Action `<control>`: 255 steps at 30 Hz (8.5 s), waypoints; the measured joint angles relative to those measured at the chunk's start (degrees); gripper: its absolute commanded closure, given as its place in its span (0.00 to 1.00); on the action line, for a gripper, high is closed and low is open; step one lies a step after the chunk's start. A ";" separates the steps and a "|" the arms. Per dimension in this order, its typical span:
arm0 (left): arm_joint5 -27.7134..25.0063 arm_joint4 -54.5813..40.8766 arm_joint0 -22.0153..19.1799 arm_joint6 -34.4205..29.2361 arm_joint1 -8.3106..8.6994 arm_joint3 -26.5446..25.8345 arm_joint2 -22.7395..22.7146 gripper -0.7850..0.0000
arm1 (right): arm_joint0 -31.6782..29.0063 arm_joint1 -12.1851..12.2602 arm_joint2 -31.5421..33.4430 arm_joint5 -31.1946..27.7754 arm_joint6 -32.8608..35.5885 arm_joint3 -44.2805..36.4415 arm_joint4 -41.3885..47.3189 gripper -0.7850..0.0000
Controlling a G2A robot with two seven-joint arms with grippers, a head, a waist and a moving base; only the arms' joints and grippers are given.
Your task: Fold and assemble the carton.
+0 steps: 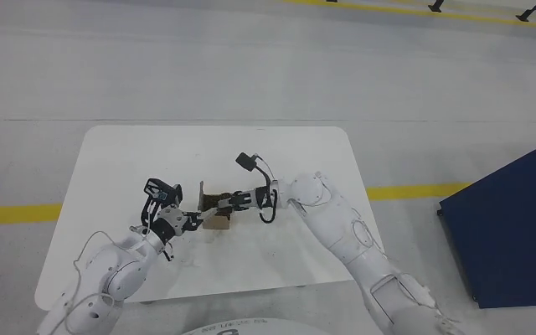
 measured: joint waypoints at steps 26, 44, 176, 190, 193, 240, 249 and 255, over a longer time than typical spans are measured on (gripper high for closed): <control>-5.72 -5.78 -1.54 6.99 0.16 6.58 -2.29 0.00 | 9.24 -1.42 -8.86 14.46 4.39 7.05 -0.92 1.00; -5.38 -5.13 -3.54 8.10 -0.48 10.15 0.62 0.00 | 10.57 -1.62 -7.66 8.32 3.15 11.13 7.77 1.00; -21.55 -62.20 -30.32 -35.31 -5.29 47.65 9.93 0.00 | 8.35 -3.26 -8.43 10.38 -8.78 12.68 6.14 1.00; -13.11 -48.30 -24.81 -32.92 -2.05 28.31 4.64 0.00 | 8.62 -3.57 -9.62 11.54 -9.58 12.48 4.95 1.00; -4.59 -43.70 -22.29 -35.16 -0.99 18.78 2.48 0.15 | 8.80 -3.77 -10.16 12.00 -10.14 12.45 4.62 1.00; 14.06 -38.58 -24.99 -39.69 -0.67 10.96 6.70 1.00 | 8.60 -3.92 -10.25 11.78 -11.28 12.39 4.44 1.00; 14.35 -34.75 -20.42 -40.05 0.61 5.43 4.35 1.00 | 8.60 -3.92 -10.25 11.78 -11.28 12.39 4.44 1.00; 16.44 -31.76 -17.99 -40.69 1.24 2.42 3.44 1.00 | 8.60 -3.92 -10.25 11.78 -11.28 12.39 4.44 1.00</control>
